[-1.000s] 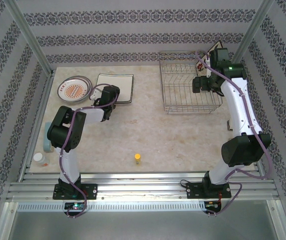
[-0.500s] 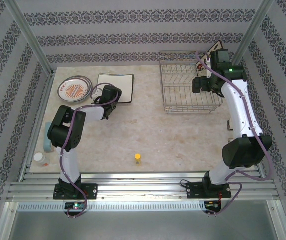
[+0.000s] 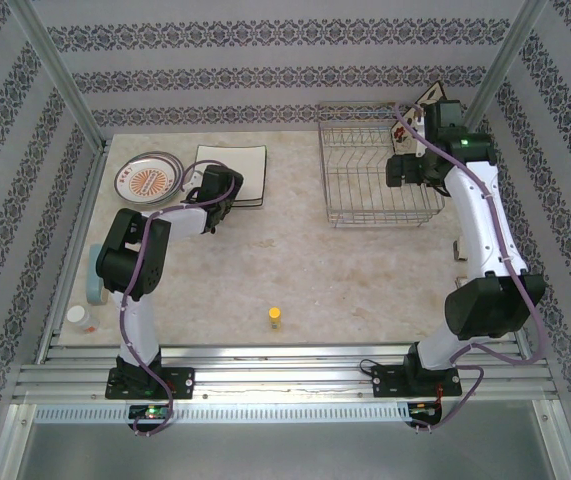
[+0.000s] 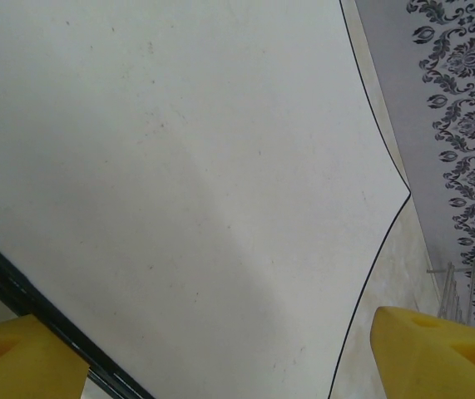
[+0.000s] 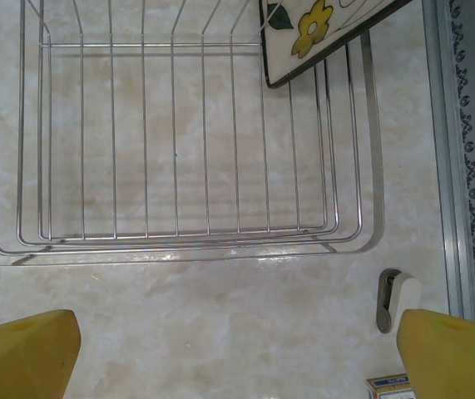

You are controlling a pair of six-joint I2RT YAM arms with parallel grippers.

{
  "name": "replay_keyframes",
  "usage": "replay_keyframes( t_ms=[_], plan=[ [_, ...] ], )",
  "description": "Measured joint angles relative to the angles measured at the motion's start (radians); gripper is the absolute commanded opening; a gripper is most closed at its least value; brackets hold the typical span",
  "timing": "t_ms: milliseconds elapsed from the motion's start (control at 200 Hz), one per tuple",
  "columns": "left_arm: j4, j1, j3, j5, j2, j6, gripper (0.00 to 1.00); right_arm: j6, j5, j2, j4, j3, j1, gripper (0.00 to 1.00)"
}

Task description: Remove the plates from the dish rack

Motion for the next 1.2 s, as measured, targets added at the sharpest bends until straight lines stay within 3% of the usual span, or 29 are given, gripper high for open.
replay_keyframes(
  t_ms=[175, 919, 1054, 1199],
  plan=[
    [-0.006, 0.006, 0.0, 0.024, 0.0, 0.019, 1.0, 0.0, -0.005, -0.004, 0.0, 0.0, 0.0, 0.98],
    [-0.118, 0.006, 0.002, 0.065, -0.054, 0.126, 1.0, 0.0, -0.022, -0.004, 0.008, 0.0, 0.0, 0.98],
    [-0.227, 0.006, 0.038, 0.083, -0.081, 0.297, 1.0, 0.0, -0.022, -0.004, 0.008, 0.0, 0.0, 0.98],
    [-0.452, 0.01, 0.266, 0.1, -0.093, 0.612, 1.0, 0.0, -0.026, -0.005, 0.014, 0.002, -0.031, 0.98]
  ],
)
